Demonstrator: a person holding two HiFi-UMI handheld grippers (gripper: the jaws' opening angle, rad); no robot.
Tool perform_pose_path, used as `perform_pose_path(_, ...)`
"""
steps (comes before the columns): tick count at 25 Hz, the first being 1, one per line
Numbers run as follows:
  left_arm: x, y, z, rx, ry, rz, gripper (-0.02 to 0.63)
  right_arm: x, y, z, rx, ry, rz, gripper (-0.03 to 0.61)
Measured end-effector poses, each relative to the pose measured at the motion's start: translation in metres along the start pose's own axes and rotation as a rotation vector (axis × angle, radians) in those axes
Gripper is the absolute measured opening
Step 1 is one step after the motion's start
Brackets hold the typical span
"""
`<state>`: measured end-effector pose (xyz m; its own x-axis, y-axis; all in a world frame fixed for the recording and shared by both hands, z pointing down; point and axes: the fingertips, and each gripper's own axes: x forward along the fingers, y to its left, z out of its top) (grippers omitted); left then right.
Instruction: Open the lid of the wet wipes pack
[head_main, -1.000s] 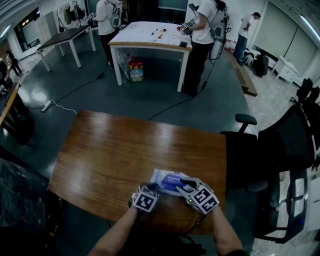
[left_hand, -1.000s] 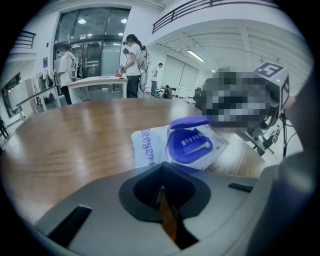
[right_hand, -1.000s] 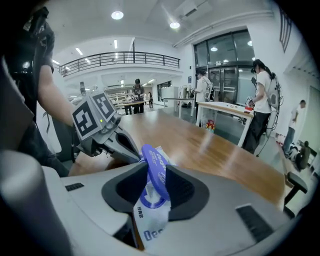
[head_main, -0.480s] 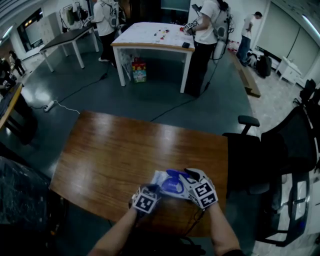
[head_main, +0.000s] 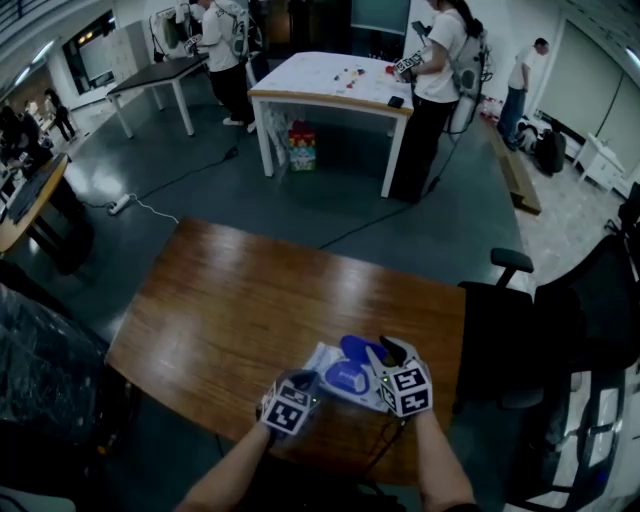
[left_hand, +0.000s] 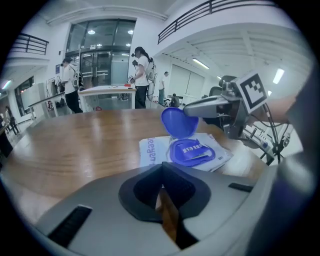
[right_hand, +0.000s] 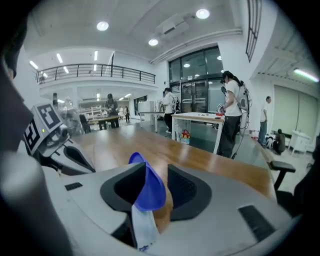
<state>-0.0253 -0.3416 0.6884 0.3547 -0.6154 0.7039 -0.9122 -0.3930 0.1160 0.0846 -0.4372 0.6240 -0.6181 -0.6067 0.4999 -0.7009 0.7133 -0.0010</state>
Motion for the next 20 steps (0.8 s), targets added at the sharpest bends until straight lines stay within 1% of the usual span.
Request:
perform_pose_path(1, -0.004, 0.0, 0.003, -0.004, -0.015, 0.009, 0.006, -0.003, -0.001, 0.002, 0.023, -0.016, 0.005, 0.15)
perform_pose_path(4, -0.019, -0.002, 0.012, -0.018, -0.065, 0.033, 0.006, -0.017, -0.004, 0.007, 0.067, -0.051, -0.008, 0.15)
perform_pose_path(7, -0.036, -0.006, 0.027, -0.025, -0.124, 0.048, 0.006, -0.037, -0.006, 0.017, 0.074, -0.096, -0.026, 0.149)
perform_pose_path(10, -0.057, -0.016, 0.044, -0.021, -0.189, 0.042, 0.006, -0.062, 0.003, 0.026, 0.072, -0.144, -0.021, 0.147)
perform_pose_path(11, -0.065, -0.02, 0.051, -0.017, -0.215, 0.036, 0.006, -0.071, 0.006, 0.03, 0.078, -0.163, -0.031, 0.132)
perform_pose_path(14, -0.092, -0.031, 0.076, 0.012, -0.305, 0.004, 0.006, -0.099, 0.017, 0.047, 0.107, -0.233, -0.068, 0.023)
perform_pose_path(17, -0.118, -0.04, 0.095, 0.057, -0.384, -0.034, 0.006, -0.126, 0.036, 0.064, 0.13, -0.298, -0.08, 0.011)
perform_pose_path(20, -0.145, -0.05, 0.104, 0.075, -0.451, -0.074, 0.006, -0.15, 0.06, 0.071, 0.129, -0.332, -0.106, 0.011)
